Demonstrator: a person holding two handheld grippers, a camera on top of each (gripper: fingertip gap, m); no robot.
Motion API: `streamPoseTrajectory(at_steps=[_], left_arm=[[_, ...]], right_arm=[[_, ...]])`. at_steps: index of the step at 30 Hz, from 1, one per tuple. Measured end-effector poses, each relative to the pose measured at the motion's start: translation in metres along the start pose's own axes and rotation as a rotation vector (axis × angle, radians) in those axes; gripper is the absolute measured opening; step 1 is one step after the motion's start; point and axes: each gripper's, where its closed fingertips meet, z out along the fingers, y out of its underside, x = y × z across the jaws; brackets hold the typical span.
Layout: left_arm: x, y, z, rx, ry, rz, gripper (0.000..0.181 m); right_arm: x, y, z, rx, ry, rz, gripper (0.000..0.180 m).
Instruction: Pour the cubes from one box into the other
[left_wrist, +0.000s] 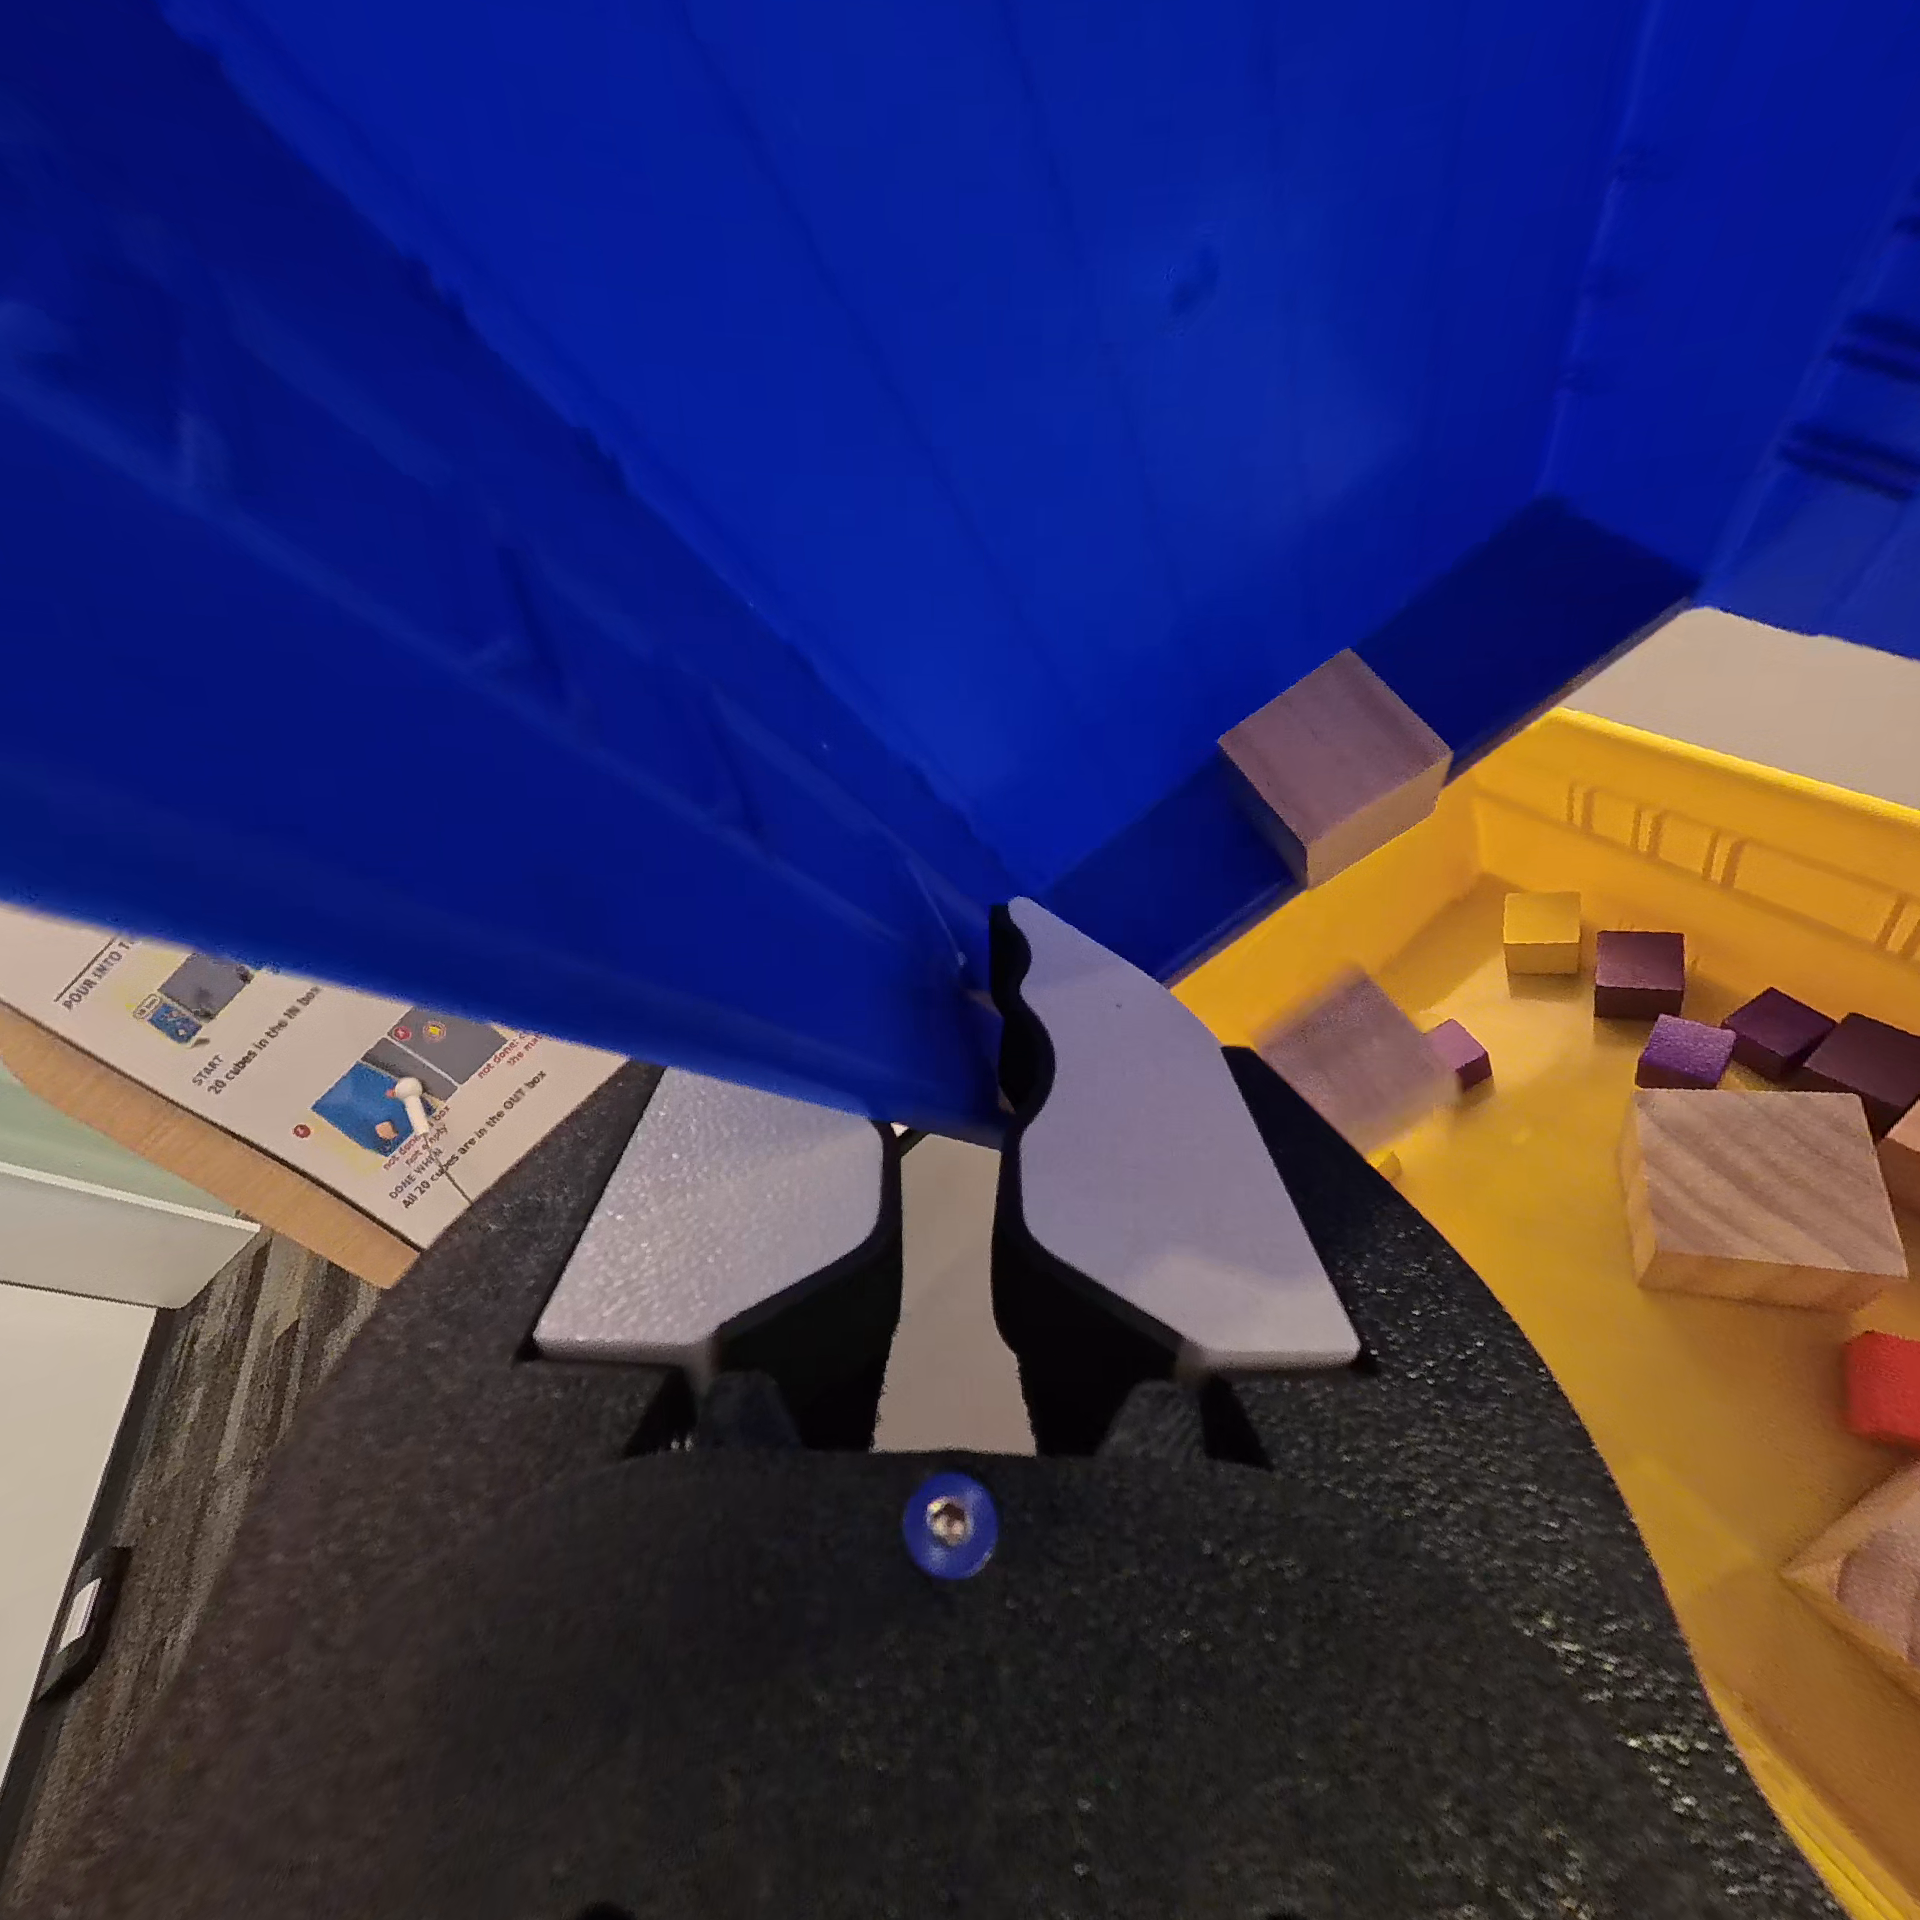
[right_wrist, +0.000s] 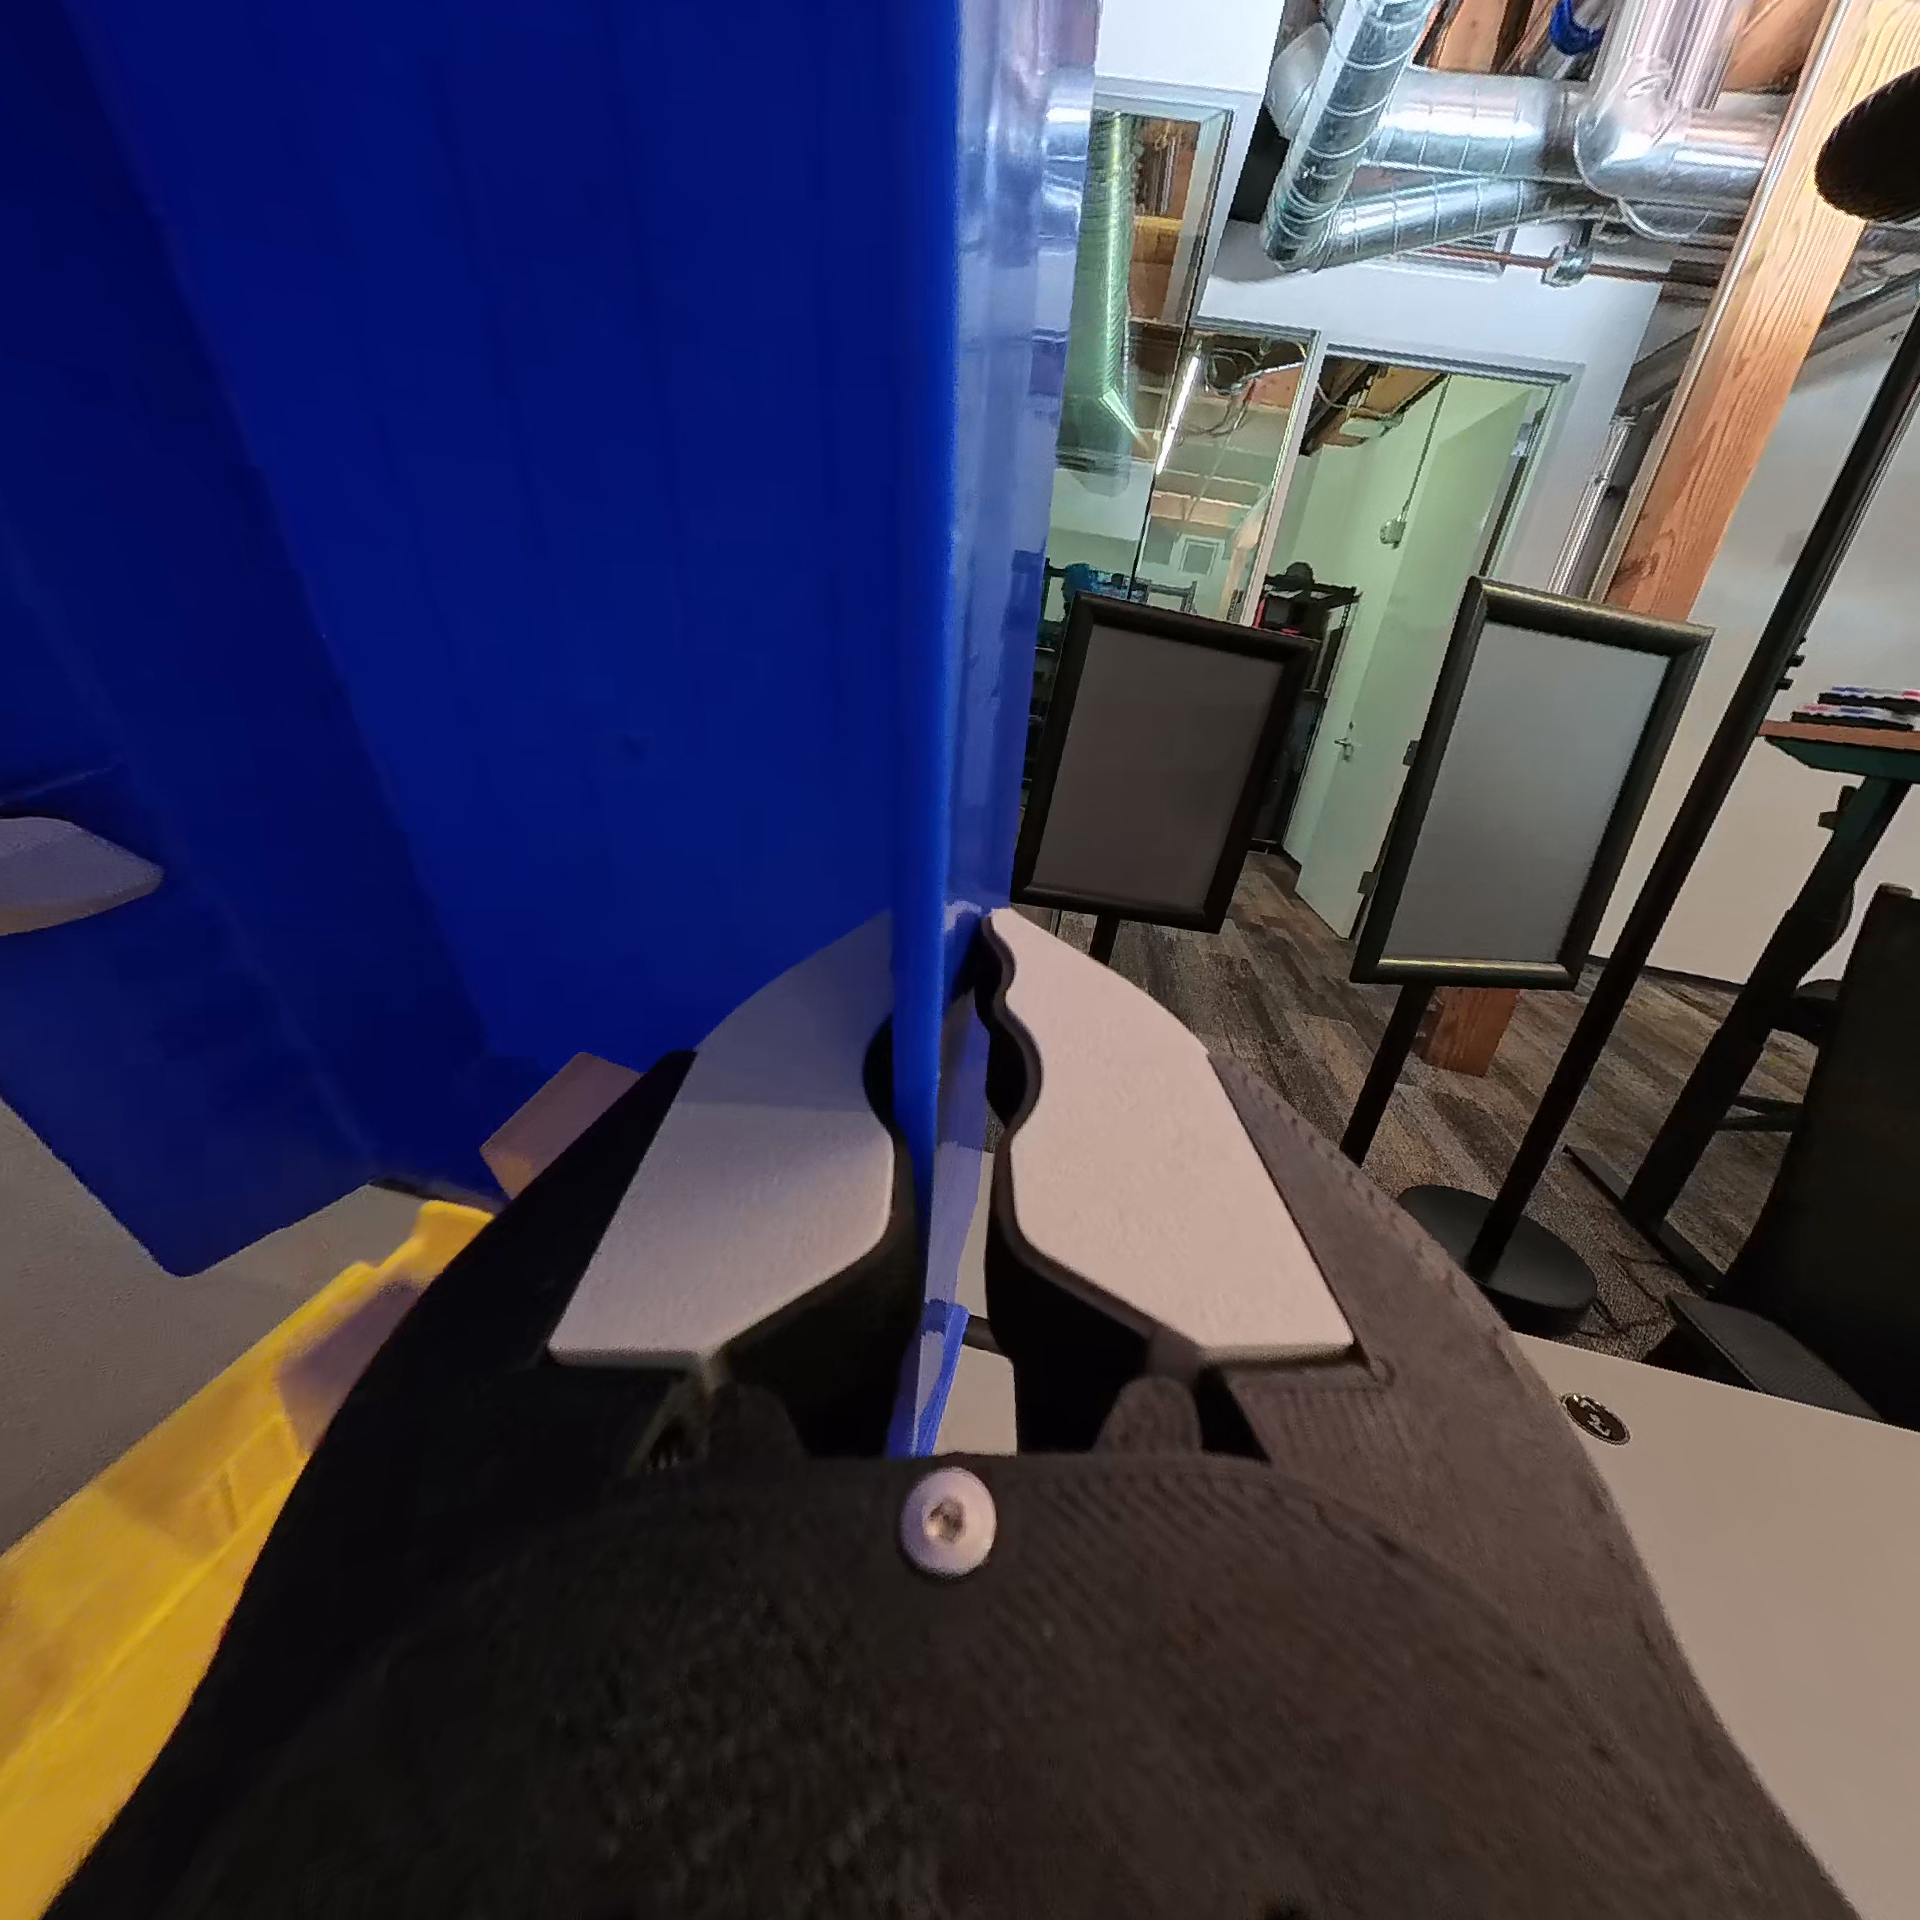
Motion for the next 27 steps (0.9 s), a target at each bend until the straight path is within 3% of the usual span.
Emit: streamPoseTrajectory(at_steps=[17, 27], left_arm=[[0.013, -0.007, -0.011, 0.018, 0.03, 0.007, 0.016], [0.087, -0.028, -0.01, -0.043, 0.387, -0.066, 0.022]], right_arm=[[0.008, -0.021, -0.014, 0.017, 0.033, 0.002, 0.007], [0.059, -0.034, -0.056, -0.213, 0.184, 0.058, 0.008]])
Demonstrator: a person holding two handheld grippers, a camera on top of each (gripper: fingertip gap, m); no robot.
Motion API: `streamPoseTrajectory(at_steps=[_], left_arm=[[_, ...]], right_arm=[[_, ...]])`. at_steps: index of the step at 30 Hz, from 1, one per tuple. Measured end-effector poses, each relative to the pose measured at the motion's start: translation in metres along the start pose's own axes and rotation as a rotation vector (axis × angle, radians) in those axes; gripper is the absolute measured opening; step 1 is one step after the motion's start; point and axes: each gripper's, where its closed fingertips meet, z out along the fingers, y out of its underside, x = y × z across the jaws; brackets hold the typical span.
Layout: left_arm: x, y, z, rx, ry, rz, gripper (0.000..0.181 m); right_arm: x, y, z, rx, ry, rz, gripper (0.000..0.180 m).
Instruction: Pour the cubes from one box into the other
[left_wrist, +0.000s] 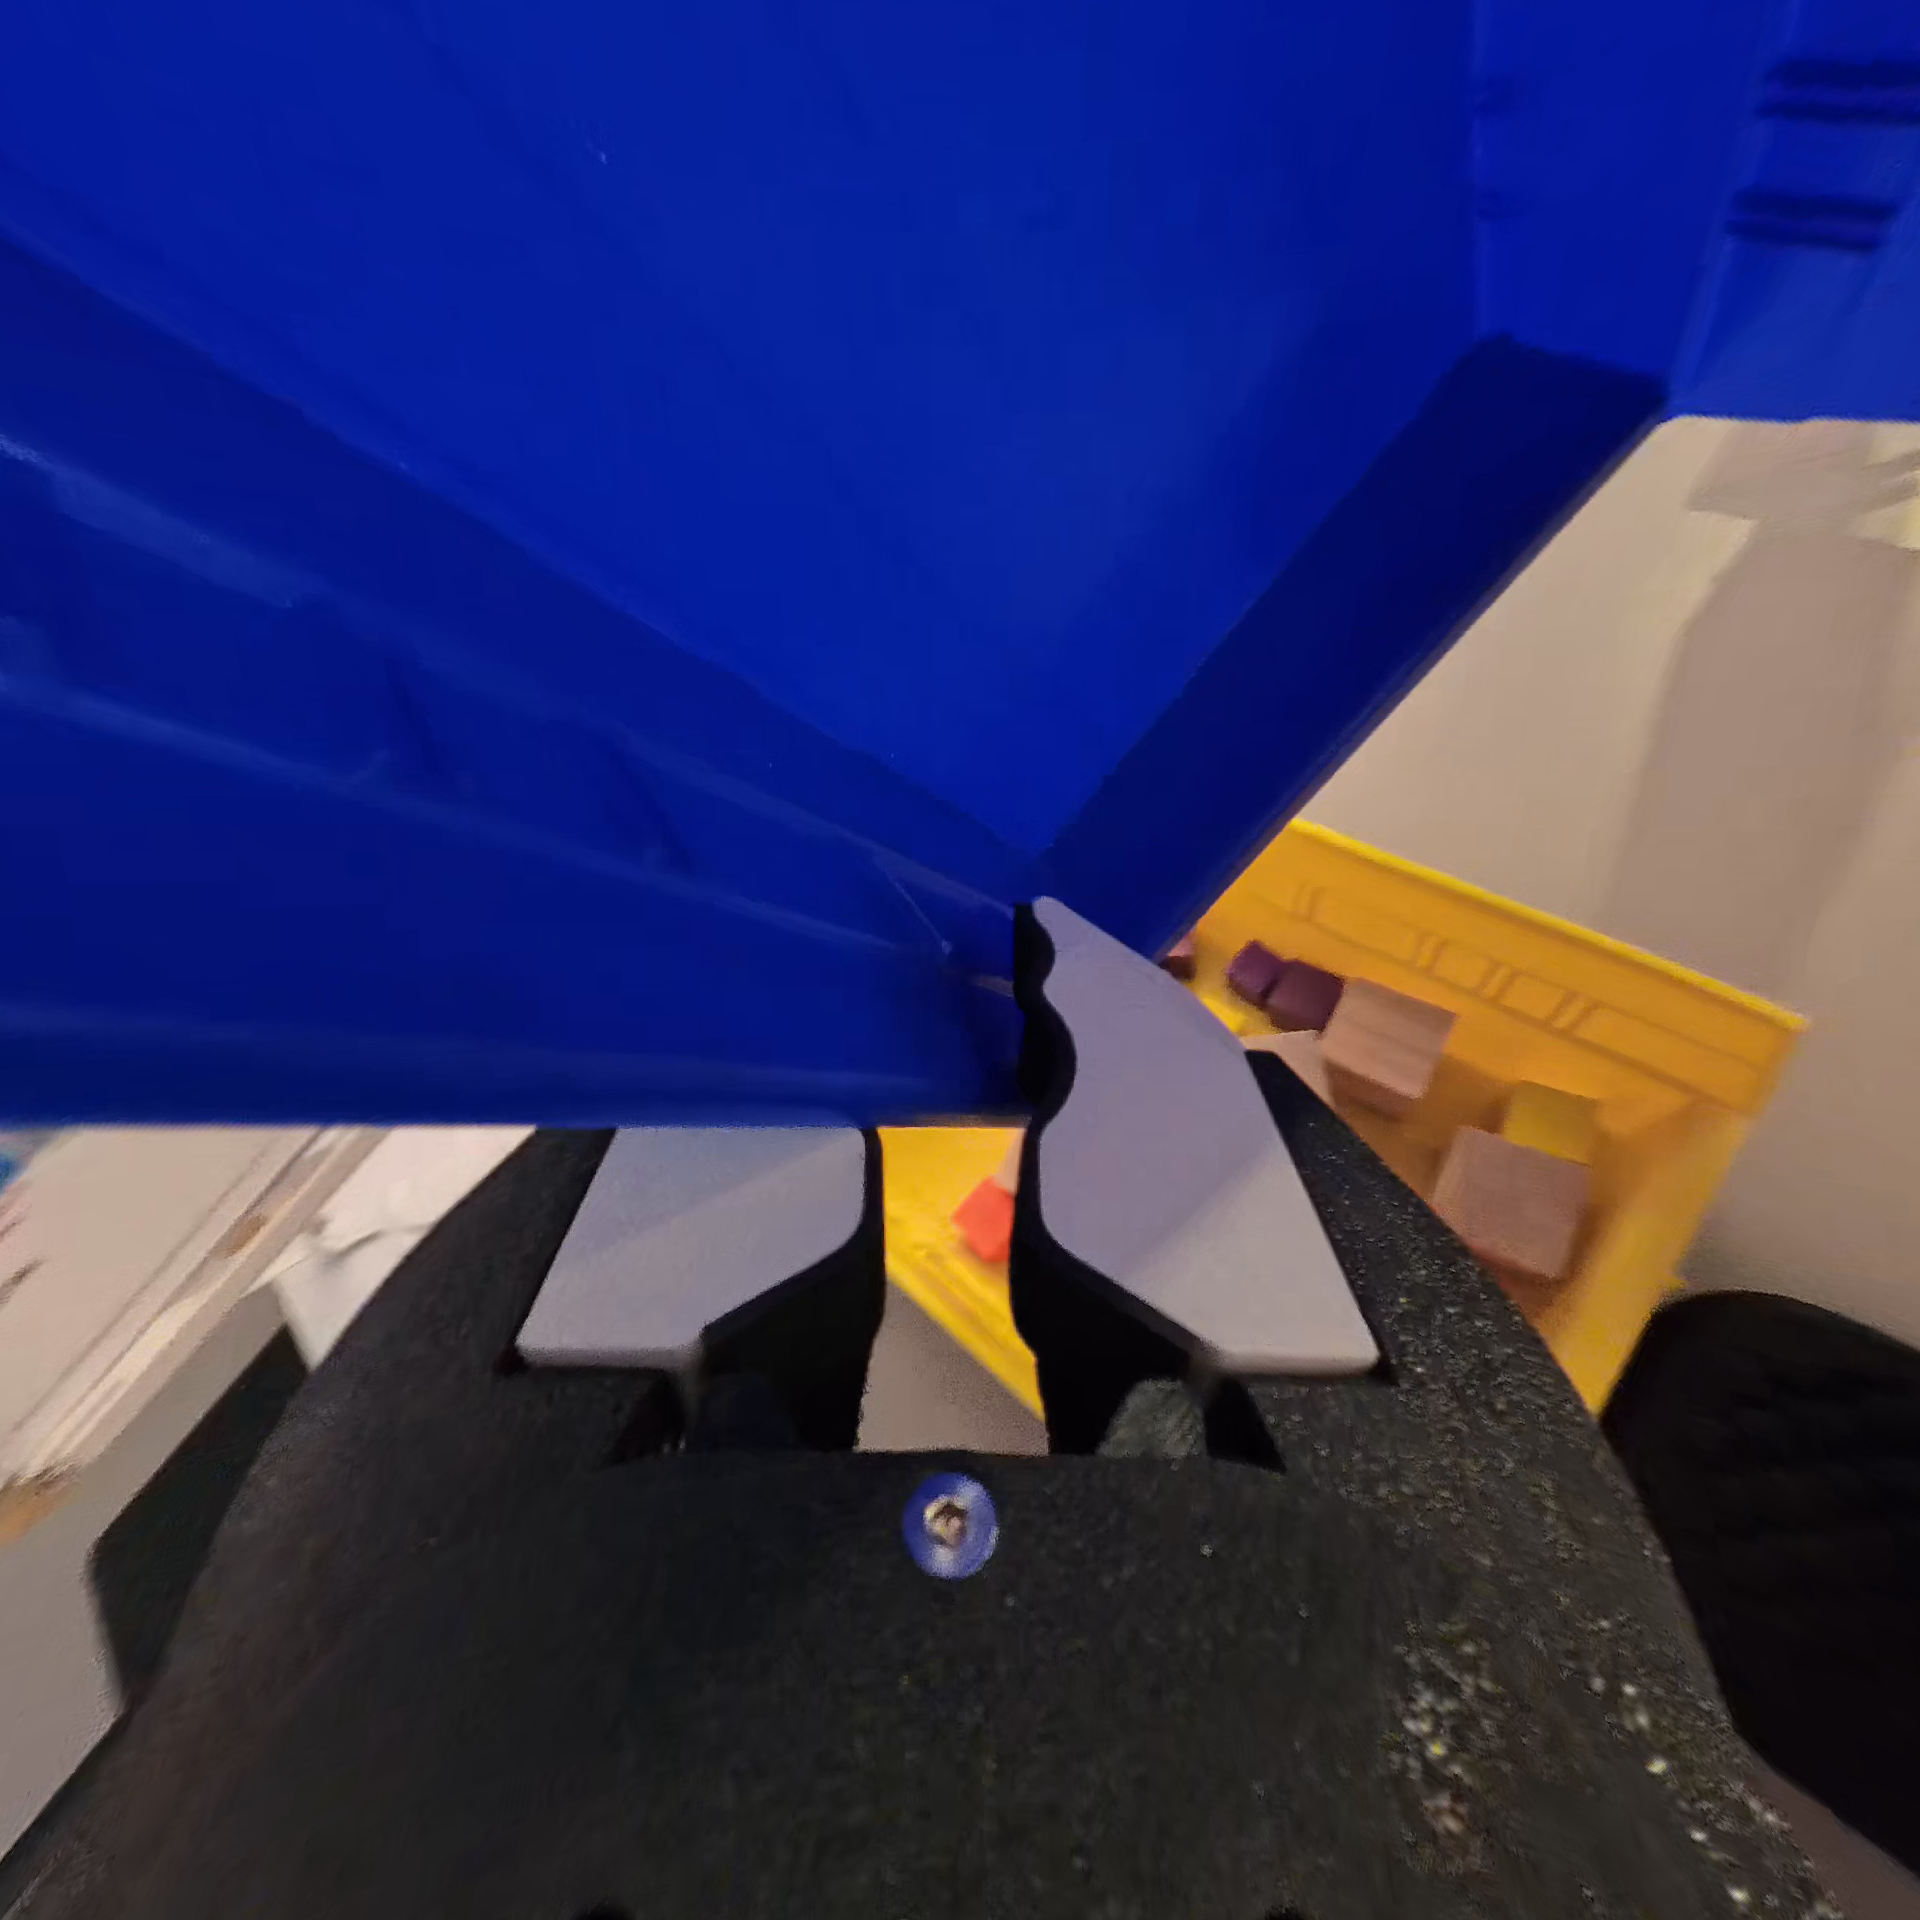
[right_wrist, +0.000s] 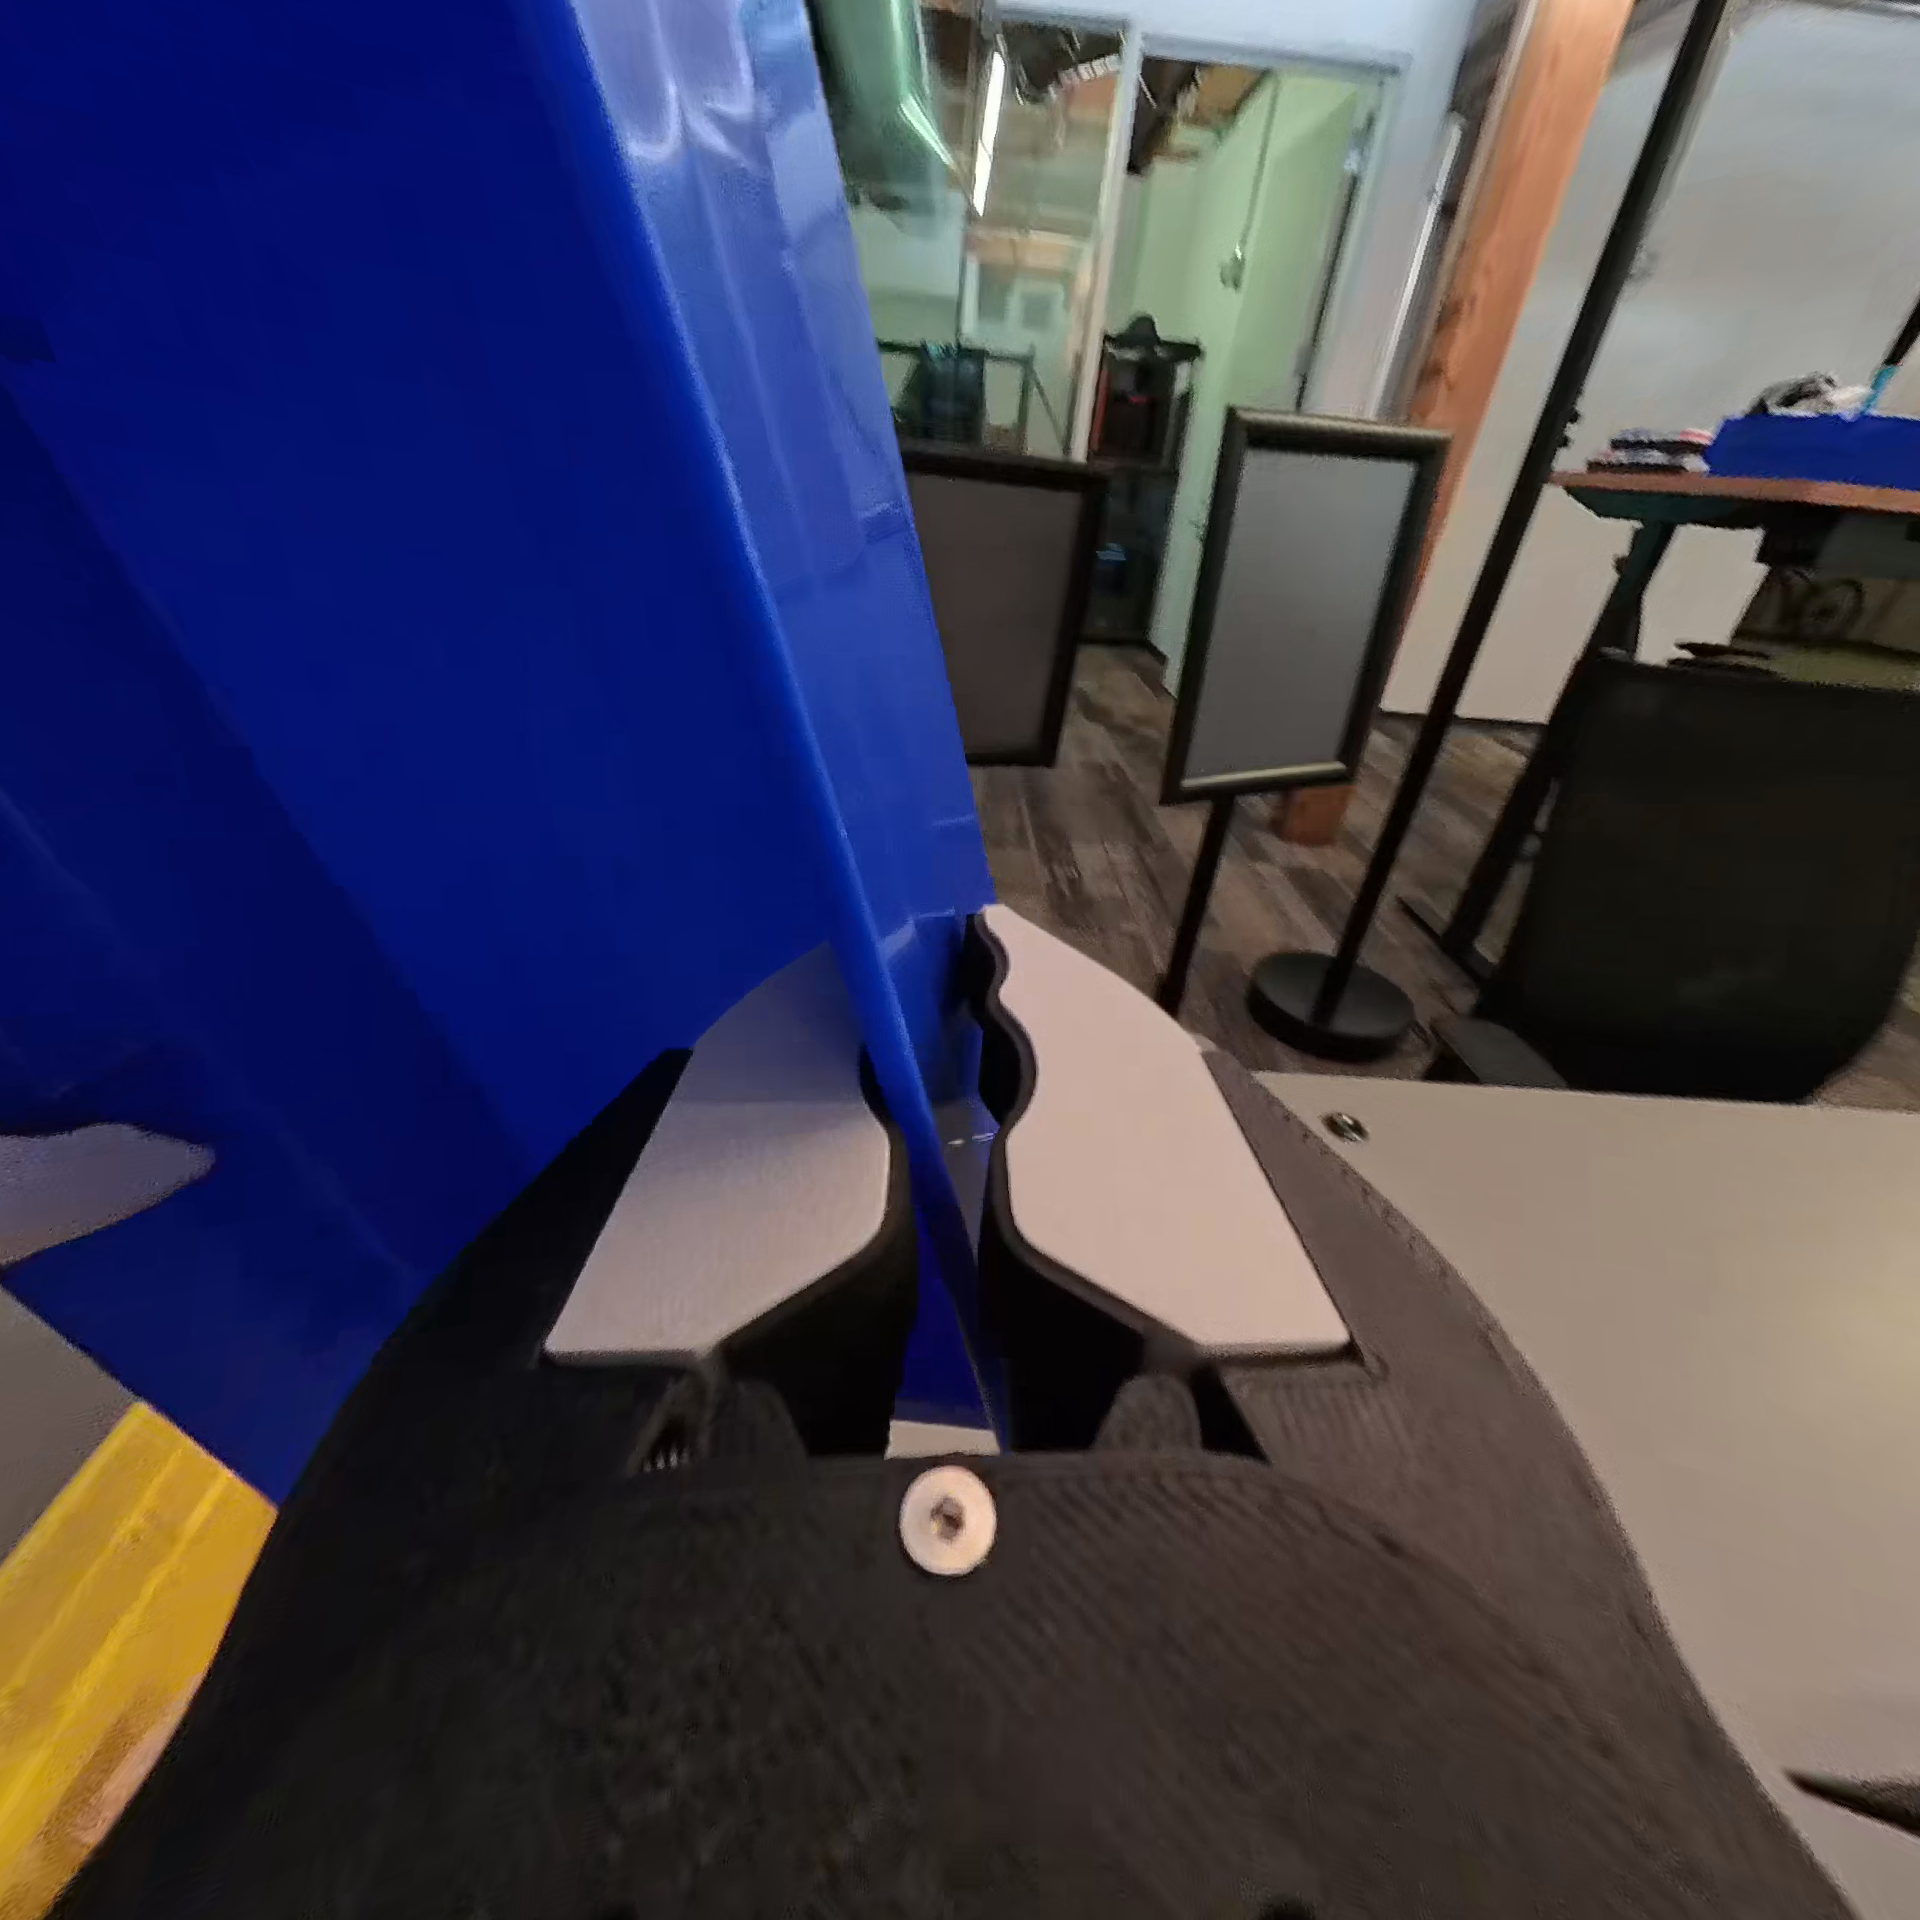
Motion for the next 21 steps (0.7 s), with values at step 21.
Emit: streamPoseTrajectory(at_steps=[21], left_arm=[[-0.015, 0.03, 0.0, 0.073, 0.539, -0.553, 0.037]], right_arm=[[0.138, 0.062, 0.006, -0.972, 0.125, -0.105, 0.01]])
